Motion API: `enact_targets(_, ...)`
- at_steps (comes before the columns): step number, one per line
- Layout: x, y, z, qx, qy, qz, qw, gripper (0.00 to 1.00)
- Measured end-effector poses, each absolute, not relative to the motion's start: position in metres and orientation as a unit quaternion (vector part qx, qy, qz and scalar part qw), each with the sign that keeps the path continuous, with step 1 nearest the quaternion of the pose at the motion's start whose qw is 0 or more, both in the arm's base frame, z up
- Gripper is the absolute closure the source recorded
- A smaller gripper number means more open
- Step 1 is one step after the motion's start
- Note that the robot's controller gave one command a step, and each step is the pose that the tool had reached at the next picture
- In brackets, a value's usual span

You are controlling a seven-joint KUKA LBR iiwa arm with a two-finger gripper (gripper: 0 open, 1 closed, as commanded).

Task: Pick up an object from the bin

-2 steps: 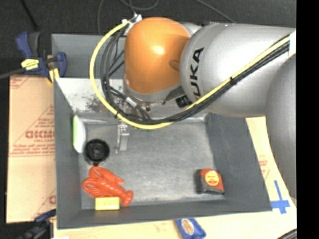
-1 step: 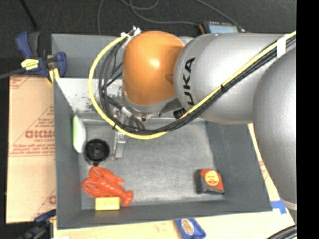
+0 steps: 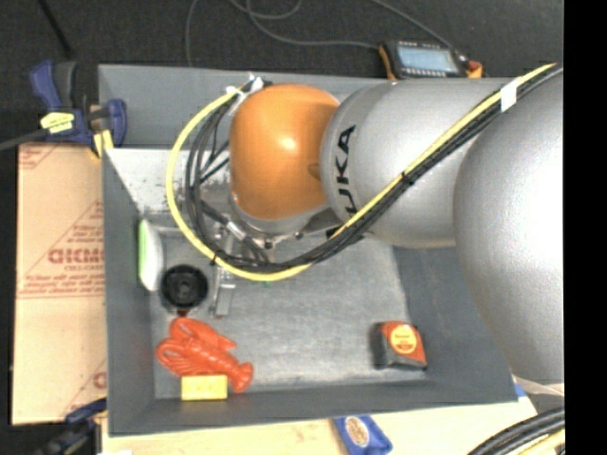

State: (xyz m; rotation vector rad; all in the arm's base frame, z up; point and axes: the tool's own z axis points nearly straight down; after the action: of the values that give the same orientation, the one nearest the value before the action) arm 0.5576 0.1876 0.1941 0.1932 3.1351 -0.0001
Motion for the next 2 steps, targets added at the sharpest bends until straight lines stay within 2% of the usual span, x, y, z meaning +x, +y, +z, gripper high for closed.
enact_targets(1, 0.565, 0.169, 0.169, 0.081, 0.997, 0.001, 0.001, 0.00)
enact_targets(2, 0.547, 0.193, 0.130, 0.102, 0.995, 0.000, 0.002, 0.00)
